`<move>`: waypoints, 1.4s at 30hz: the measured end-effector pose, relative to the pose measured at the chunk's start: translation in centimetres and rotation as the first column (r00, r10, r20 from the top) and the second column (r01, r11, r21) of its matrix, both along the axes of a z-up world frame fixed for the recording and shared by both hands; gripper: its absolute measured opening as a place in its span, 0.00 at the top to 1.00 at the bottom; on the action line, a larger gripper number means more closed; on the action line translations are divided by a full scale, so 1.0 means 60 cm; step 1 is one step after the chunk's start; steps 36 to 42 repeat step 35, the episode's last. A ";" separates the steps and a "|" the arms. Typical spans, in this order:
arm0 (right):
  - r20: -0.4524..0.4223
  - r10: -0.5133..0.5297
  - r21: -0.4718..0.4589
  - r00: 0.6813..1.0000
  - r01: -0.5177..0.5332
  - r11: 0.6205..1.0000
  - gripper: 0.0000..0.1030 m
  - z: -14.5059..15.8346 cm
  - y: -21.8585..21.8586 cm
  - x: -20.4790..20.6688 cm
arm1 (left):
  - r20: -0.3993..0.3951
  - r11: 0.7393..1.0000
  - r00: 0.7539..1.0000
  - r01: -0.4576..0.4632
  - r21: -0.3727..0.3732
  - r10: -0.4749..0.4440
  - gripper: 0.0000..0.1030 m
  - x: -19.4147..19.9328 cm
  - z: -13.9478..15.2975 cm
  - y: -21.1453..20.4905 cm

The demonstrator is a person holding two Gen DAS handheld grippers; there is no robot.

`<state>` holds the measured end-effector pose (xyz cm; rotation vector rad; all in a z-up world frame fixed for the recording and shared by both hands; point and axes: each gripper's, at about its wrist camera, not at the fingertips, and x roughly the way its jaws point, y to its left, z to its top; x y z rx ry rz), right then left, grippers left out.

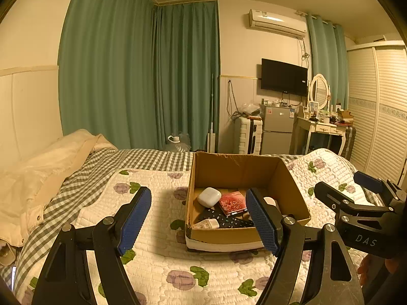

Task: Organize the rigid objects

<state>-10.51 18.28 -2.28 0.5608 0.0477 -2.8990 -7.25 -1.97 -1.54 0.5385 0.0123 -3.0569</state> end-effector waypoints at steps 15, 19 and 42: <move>0.004 0.003 0.002 1.000 -0.003 1.000 0.00 -0.002 -0.001 0.000 | 0.004 1.000 1.000 0.005 0.005 -0.005 0.23 0.001 0.001 -0.001; 0.004 0.000 0.001 1.000 0.000 1.000 0.00 -0.003 -0.003 -0.001 | 0.002 1.000 1.000 0.005 0.007 -0.005 0.23 0.002 0.002 0.000; 0.009 0.000 0.004 1.000 0.000 1.000 0.00 -0.006 -0.004 -0.001 | 0.005 1.000 1.000 0.004 0.000 -0.004 0.23 0.003 0.002 0.005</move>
